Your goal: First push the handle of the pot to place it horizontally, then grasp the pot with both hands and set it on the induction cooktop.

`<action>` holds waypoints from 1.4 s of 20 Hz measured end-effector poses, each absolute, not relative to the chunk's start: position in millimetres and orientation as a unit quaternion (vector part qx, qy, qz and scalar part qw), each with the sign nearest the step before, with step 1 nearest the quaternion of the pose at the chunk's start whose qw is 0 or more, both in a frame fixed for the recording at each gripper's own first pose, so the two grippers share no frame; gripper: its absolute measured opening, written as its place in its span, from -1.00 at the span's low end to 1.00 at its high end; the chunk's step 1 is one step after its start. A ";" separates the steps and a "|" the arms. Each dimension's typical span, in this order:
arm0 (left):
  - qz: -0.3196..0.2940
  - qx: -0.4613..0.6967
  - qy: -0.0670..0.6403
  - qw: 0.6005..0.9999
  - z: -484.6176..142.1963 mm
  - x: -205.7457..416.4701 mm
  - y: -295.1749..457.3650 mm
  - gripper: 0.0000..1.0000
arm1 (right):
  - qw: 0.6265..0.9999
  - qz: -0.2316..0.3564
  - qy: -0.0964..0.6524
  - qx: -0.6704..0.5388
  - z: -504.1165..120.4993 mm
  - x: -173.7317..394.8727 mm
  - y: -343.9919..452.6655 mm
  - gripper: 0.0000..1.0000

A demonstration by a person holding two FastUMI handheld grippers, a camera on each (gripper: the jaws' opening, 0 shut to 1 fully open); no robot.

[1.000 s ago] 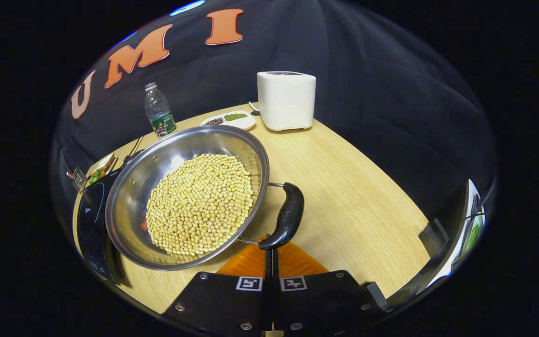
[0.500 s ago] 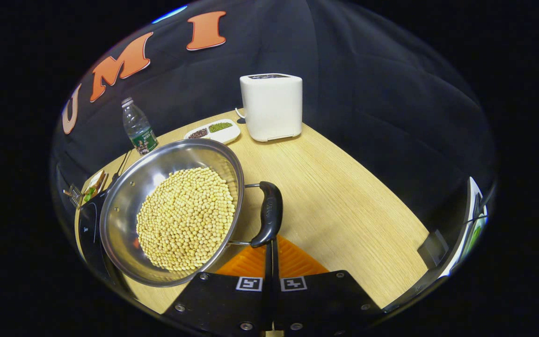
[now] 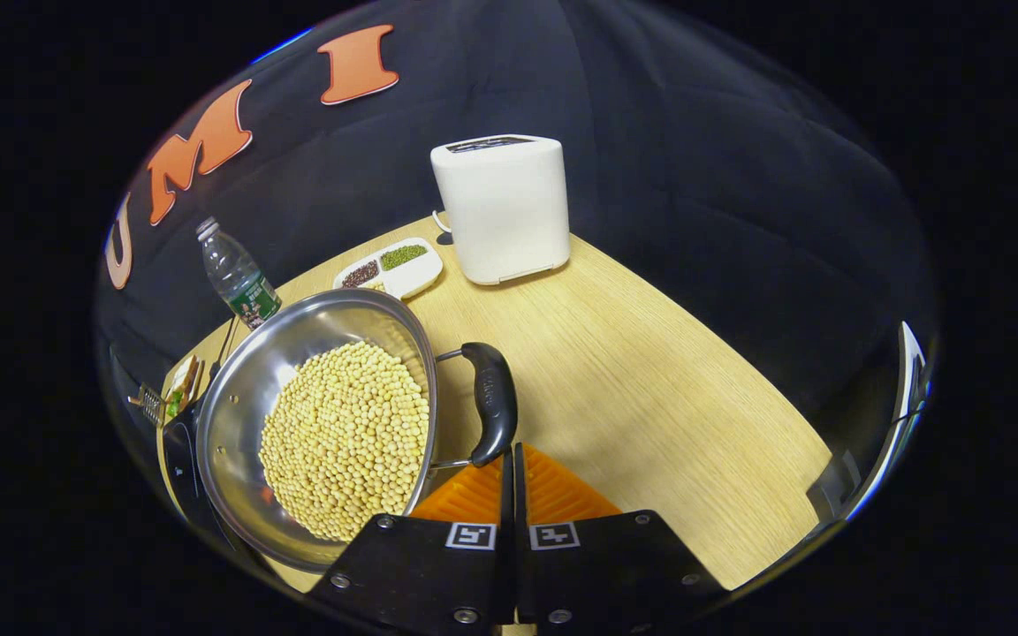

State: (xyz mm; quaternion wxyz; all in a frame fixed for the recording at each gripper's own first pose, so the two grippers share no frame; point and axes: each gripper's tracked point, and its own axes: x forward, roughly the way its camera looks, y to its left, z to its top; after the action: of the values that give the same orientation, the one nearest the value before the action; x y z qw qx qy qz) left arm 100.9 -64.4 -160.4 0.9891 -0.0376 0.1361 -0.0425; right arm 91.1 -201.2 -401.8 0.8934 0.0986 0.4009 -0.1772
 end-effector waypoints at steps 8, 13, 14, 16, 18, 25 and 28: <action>-0.072 -0.030 0.140 0.987 -175.0 108.5 -97.2 1.00 | 0.888 -0.179 0.409 0.108 -404.2 126.8 -207.1 -1.00; -0.101 -0.032 0.177 0.979 -207.8 106.4 -129.4 1.00 | 0.887 -0.181 0.414 0.089 -405.8 153.8 -213.7 -1.00; -0.102 -0.033 0.184 0.977 -215.4 106.0 -134.4 1.00 | 0.888 -0.181 0.414 0.086 -406.2 159.1 -214.0 -1.00; -0.105 -0.034 0.202 0.973 -233.6 106.8 -146.1 1.00 | 0.889 -0.179 0.414 0.082 -406.6 161.8 -214.6 -1.00; -0.112 -0.037 0.220 0.968 -252.2 107.2 -163.1 0.99 | 0.893 -0.166 0.413 0.070 -402.1 151.6 -209.0 -1.00; -0.149 -0.042 0.302 0.941 -340.3 105.2 -238.9 1.00 | 0.934 -0.107 0.340 0.027 -341.3 132.5 -188.0 -0.56; -0.166 -0.032 0.326 0.930 -370.3 110.9 -274.8 1.00 | 0.952 -0.098 0.290 0.009 -319.9 144.5 -191.6 0.14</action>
State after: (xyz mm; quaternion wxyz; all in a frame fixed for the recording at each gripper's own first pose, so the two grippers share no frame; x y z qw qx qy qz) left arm 110.9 -274.8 -370.3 0.9299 -0.0320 0.3265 -0.1664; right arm 144.5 -191.6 -319.9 0.9519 0.0091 0.2901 -0.0983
